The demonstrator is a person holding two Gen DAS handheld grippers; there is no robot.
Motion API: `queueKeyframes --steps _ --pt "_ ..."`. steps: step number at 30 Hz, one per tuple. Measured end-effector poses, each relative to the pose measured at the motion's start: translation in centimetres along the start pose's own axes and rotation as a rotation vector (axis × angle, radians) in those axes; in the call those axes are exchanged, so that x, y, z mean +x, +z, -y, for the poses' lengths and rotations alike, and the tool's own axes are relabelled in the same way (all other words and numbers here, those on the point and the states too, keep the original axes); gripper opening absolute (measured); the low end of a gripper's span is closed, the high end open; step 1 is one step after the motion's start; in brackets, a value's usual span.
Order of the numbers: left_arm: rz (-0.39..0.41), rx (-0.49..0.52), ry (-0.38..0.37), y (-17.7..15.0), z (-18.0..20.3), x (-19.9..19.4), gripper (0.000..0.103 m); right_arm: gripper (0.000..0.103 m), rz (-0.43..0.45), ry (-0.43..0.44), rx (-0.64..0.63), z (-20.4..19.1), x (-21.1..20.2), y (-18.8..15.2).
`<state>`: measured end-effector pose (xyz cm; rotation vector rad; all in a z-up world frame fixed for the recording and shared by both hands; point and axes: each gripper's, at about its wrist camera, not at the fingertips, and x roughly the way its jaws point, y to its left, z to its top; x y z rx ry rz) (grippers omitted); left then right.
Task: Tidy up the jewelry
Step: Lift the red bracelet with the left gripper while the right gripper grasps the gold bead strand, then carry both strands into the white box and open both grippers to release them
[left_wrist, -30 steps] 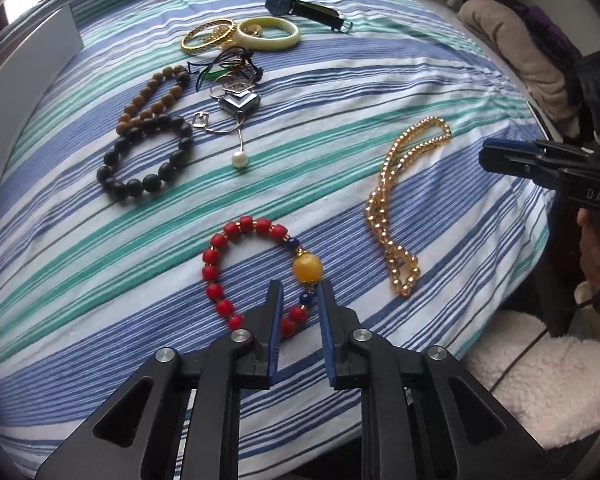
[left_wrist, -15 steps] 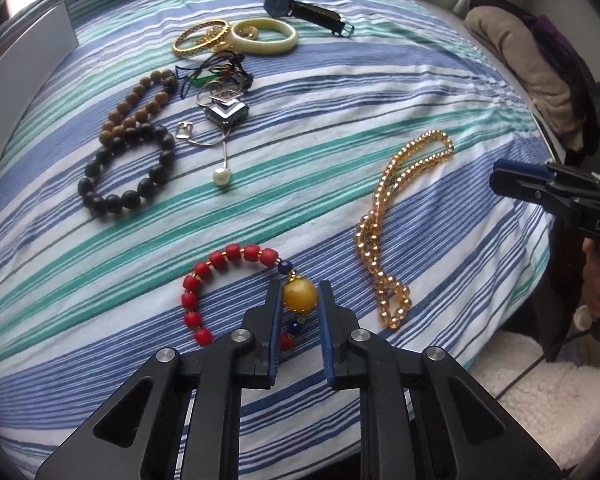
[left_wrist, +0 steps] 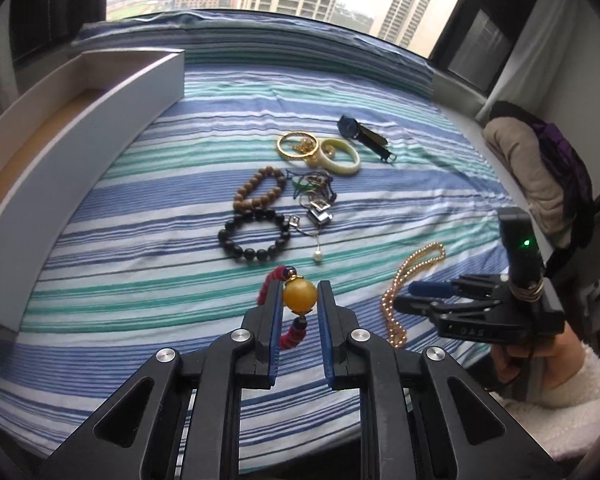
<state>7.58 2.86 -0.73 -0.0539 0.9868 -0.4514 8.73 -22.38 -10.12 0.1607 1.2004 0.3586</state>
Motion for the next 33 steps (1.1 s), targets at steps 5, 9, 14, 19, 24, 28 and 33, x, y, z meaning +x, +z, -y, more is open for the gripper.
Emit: queueKeyframes --steps 5,9,14,19,24,28,33 --pt "0.035 -0.032 0.021 -0.3 -2.0 -1.8 0.015 0.013 -0.009 -0.165 -0.084 -2.8 2.9 0.8" --pt "0.052 -0.077 0.015 -0.3 -4.4 -3.5 0.015 0.008 0.024 -0.123 -0.029 -2.2 0.7 0.8" --pt "0.087 -0.129 0.023 0.7 -7.4 -5.7 0.015 0.008 0.128 -0.038 0.003 -2.6 -5.3 2.8" --pt "0.149 -0.179 0.042 3.1 -10.9 -9.9 0.015 0.008 0.238 0.053 -0.060 -6.2 -11.1 7.3" --pt "0.225 -0.219 0.134 7.0 -15.4 -14.5 0.015 0.008 0.318 0.165 -0.216 -13.3 -14.9 13.5" --pt "0.240 -0.263 0.220 9.8 -19.3 -16.1 0.015 0.008 0.389 0.253 -0.338 -20.1 -16.8 18.9" --pt "0.201 -0.348 0.305 11.4 -24.4 -14.6 0.015 0.008 0.410 0.343 -0.450 -28.6 -15.4 25.1"
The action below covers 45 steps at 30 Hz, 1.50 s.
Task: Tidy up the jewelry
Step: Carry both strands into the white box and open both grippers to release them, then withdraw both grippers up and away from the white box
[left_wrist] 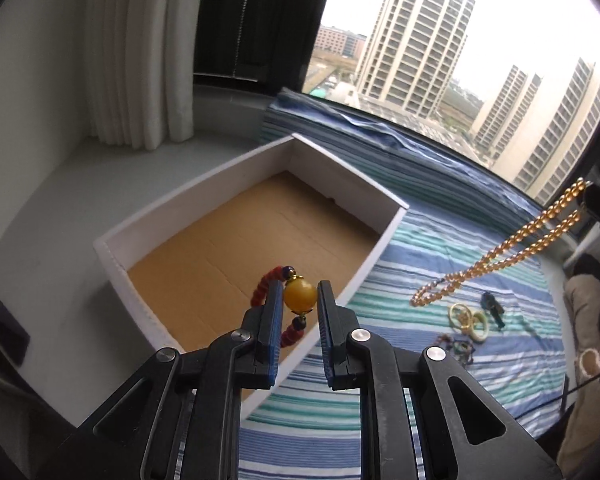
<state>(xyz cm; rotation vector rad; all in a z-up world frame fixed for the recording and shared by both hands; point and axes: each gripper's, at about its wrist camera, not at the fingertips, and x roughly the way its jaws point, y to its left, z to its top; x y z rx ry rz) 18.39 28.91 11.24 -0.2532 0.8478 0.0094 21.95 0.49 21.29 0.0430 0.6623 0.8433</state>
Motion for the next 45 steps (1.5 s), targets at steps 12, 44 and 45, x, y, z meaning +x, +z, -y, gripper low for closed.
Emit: queueKeyframes --steps 12,44,45 --pt "-0.096 -0.035 0.167 -1.7 -3.4 6.9 0.061 0.014 -0.149 0.021 -0.096 -3.1 18.7 0.7" --pt "0.067 0.238 0.432 -13.3 4.6 10.8 0.083 0.045 -0.160 -0.476 0.226 10.9 -5.5 -30.5" --pt "0.060 0.239 0.422 -13.4 4.8 10.5 0.083 0.045 -0.171 -0.487 0.238 11.3 -5.7 -31.2"
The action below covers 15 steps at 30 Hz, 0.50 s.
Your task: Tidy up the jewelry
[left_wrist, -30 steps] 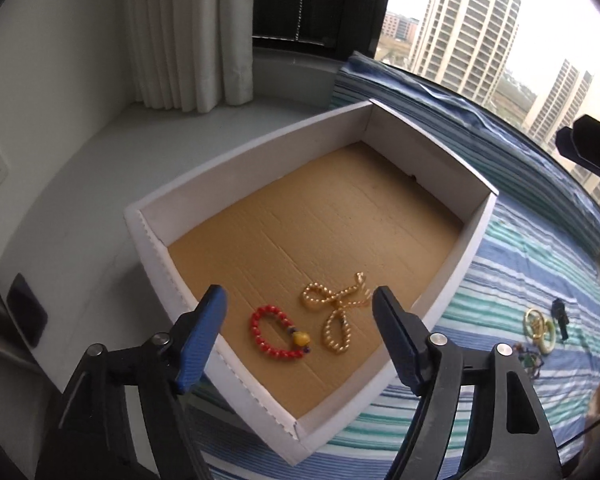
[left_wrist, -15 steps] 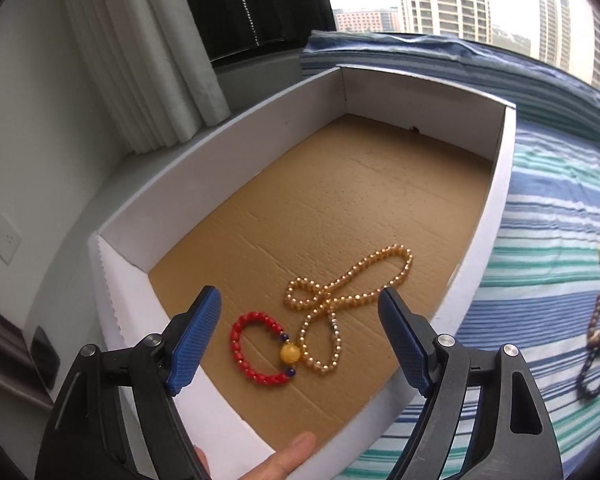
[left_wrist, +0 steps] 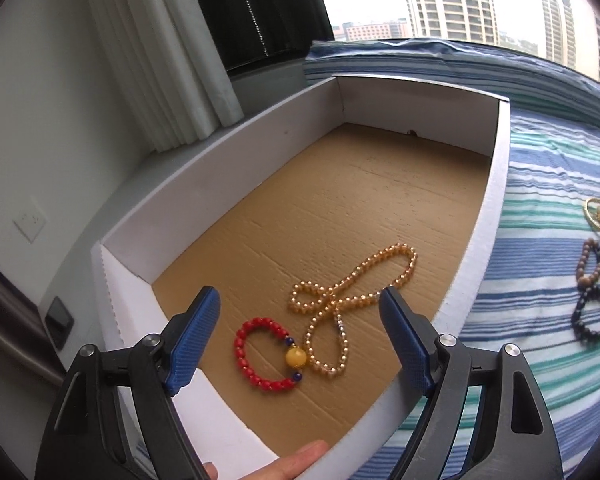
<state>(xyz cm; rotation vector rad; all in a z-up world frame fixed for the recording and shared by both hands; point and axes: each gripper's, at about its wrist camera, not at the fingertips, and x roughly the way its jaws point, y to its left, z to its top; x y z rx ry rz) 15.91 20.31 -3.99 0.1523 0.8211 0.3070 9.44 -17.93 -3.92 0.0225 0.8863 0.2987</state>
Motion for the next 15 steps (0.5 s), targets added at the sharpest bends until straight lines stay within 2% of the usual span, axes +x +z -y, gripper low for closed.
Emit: queueKeyframes --steps 3,5,6,8,9,12,15 --pt "-0.017 0.018 -0.029 0.5 0.2 -1.1 0.090 0.045 -0.020 -0.037 0.008 0.9 0.1 -1.6" --pt "0.040 0.028 0.003 0.8 0.5 -3.3 0.094 0.047 -0.031 -0.056 0.013 1.2 0.0 -2.4" --pt "0.079 0.030 0.021 0.9 0.7 -4.5 0.099 0.051 -0.032 -0.055 0.021 1.4 -0.1 -2.7" --pt "0.160 0.023 0.033 0.8 1.2 -7.3 0.102 0.068 -0.024 -0.056 0.039 1.8 -0.5 -3.3" --pt "0.185 0.019 0.020 0.6 1.6 -8.6 0.102 0.070 -0.020 -0.064 0.044 2.1 -0.5 -3.4" --pt "0.166 0.031 -0.092 -0.3 3.7 -11.0 0.102 0.077 -0.014 -0.101 0.052 2.6 -0.6 -3.9" --pt "0.057 0.037 -0.210 -2.3 6.8 -10.8 0.102 0.077 -0.018 -0.116 0.069 3.3 -0.5 -4.6"
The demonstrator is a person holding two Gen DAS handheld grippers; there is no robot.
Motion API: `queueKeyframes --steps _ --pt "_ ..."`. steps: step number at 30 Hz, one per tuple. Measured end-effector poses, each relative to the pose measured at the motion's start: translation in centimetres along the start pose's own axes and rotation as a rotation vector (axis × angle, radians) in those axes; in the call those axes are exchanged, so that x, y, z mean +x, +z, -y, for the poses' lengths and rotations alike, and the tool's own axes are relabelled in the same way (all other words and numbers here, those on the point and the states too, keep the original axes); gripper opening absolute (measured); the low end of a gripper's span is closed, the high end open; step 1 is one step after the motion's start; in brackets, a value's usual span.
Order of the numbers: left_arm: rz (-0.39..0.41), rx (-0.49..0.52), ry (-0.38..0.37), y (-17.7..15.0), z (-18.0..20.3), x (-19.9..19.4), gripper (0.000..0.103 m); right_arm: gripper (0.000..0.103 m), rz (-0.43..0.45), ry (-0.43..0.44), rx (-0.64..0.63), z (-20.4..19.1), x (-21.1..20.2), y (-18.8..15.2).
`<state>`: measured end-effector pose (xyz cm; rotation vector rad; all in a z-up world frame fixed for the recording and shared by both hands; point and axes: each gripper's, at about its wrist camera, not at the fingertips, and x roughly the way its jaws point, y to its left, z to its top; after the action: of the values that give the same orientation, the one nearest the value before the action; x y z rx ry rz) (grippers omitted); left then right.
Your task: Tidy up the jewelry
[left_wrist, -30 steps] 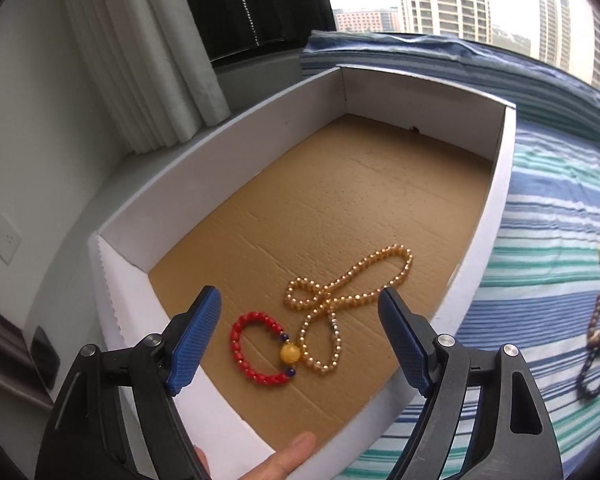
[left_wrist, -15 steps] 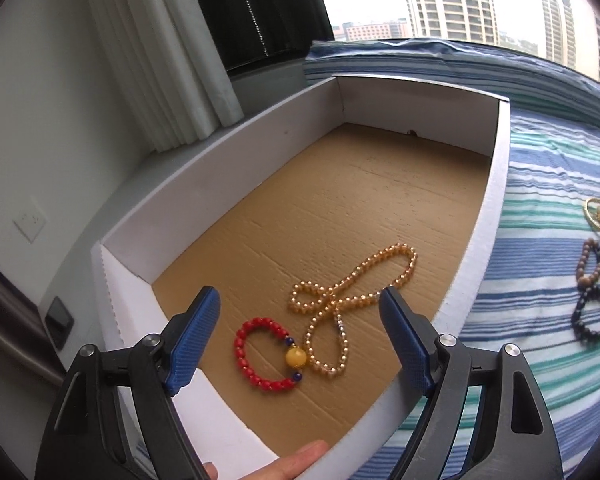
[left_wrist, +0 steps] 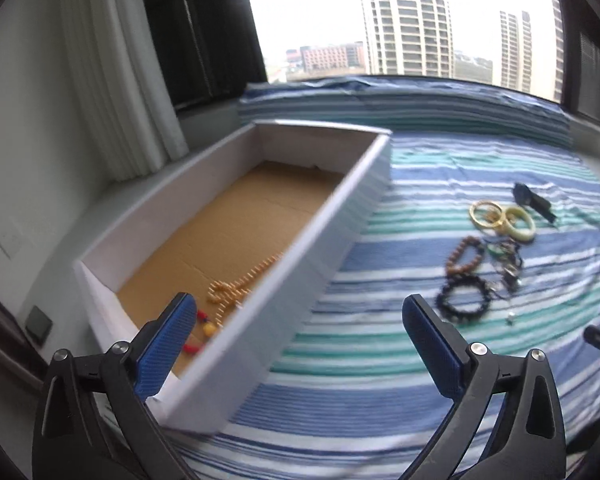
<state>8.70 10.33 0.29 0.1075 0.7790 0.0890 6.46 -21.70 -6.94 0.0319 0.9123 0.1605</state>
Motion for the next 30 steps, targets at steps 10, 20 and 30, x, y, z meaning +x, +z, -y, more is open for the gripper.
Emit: queueKeyframes --steps 10,20,30 --pt "-0.247 0.016 -0.220 -8.1 8.8 5.1 0.102 0.077 -0.030 -0.045 0.025 1.7 0.4 -2.9" --pt "-0.287 0.033 -0.223 -9.3 9.8 7.1 0.102 0.077 -0.114 -0.105 0.070 2.9 2.6 -5.6" --pt "-0.294 0.058 -0.211 -9.7 10.1 7.2 0.103 0.077 -0.103 -0.178 0.001 1.8 3.6 -5.5"
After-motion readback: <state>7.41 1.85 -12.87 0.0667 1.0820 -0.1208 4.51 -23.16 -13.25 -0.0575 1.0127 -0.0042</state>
